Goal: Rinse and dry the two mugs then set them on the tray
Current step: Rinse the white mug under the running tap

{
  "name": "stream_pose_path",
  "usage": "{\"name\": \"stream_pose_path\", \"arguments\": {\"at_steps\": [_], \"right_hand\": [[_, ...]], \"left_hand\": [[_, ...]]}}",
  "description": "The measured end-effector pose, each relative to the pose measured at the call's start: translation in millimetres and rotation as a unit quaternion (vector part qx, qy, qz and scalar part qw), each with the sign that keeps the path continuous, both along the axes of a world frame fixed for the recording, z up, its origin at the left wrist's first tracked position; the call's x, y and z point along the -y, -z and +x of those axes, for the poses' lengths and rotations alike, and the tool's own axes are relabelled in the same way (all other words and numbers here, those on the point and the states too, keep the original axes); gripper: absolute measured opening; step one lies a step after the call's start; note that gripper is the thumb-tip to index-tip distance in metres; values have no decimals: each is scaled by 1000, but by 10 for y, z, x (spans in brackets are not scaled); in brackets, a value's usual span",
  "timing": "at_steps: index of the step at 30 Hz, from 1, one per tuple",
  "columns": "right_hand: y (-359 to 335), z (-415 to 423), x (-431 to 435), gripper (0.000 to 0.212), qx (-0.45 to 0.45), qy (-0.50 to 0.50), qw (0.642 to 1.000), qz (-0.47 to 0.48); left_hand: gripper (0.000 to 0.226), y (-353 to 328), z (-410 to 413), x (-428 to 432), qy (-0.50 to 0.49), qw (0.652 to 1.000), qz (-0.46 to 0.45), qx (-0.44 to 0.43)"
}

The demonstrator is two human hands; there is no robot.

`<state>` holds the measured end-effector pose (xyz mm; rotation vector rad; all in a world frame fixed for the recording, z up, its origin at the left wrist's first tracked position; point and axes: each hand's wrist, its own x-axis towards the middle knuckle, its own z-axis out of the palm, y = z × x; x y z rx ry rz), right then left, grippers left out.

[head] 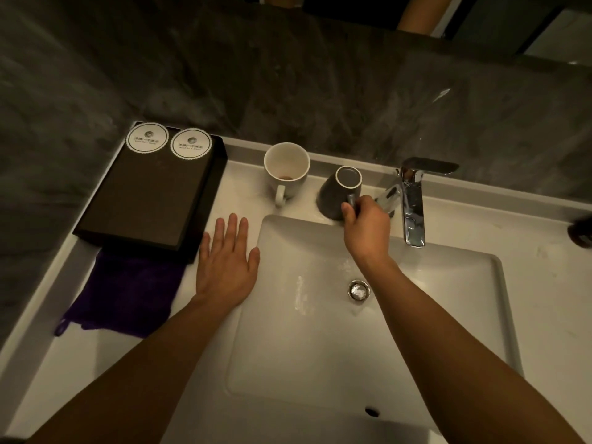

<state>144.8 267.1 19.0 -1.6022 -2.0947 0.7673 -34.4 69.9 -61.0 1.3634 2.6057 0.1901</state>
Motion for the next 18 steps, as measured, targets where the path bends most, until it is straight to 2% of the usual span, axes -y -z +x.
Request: {"name": "stream_pose_path", "arguments": {"at_steps": [4,7,10,14,18], "right_hand": [[-44,2,154,33,-13,35,999,26],[-8,-99,419,25,-41,-22,995,84],[47,-400,553,28,-74,-61,994,45],[75,-865,599,37,-132,-36,990,-28],[126,-1105,598,29,-154,-2,986,-64]], "left_hand": [[70,-6,1,4,1,1000,2,1],[69,-17,8,3,-2,1000,7,3],[69,-17,13,-11,-1,1000,-6,-3],[71,-30,19,-16,1,1000,-14,-8],[70,-32,16,-14,2,1000,-16,-10]]}}
